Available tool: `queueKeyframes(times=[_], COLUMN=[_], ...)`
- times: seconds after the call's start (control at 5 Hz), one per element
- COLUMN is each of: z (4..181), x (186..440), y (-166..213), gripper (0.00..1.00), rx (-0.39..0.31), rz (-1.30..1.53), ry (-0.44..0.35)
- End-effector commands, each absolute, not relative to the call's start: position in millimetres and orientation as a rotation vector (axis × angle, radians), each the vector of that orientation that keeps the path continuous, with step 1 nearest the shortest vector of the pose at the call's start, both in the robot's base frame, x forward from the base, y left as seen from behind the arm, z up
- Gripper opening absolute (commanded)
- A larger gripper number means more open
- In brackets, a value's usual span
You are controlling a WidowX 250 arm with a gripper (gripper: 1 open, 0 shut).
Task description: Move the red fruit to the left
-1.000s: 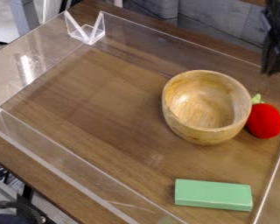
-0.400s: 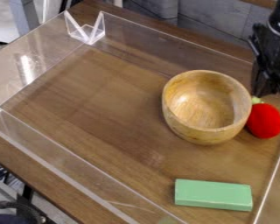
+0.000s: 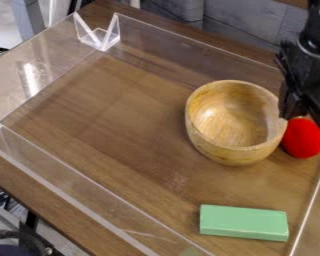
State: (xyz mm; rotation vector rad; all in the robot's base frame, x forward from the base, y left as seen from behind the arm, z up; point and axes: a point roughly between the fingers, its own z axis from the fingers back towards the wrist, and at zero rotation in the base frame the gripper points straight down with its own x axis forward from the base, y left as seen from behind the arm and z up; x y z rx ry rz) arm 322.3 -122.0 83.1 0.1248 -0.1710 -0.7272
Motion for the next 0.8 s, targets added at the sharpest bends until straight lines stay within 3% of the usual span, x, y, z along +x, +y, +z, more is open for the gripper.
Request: queueKeyframes(times=[0.0, 0.2, 0.6], z=[99.4, 105.0, 81.7], x=[333, 337, 354], y=[-124, -124, -128], gripper=[0.0, 0.0, 0.0], rx=[0.122, 0.116, 0.115], rz=[-0.706, -0.697, -0.599], ry=[-0.216, -0.219, -0.208])
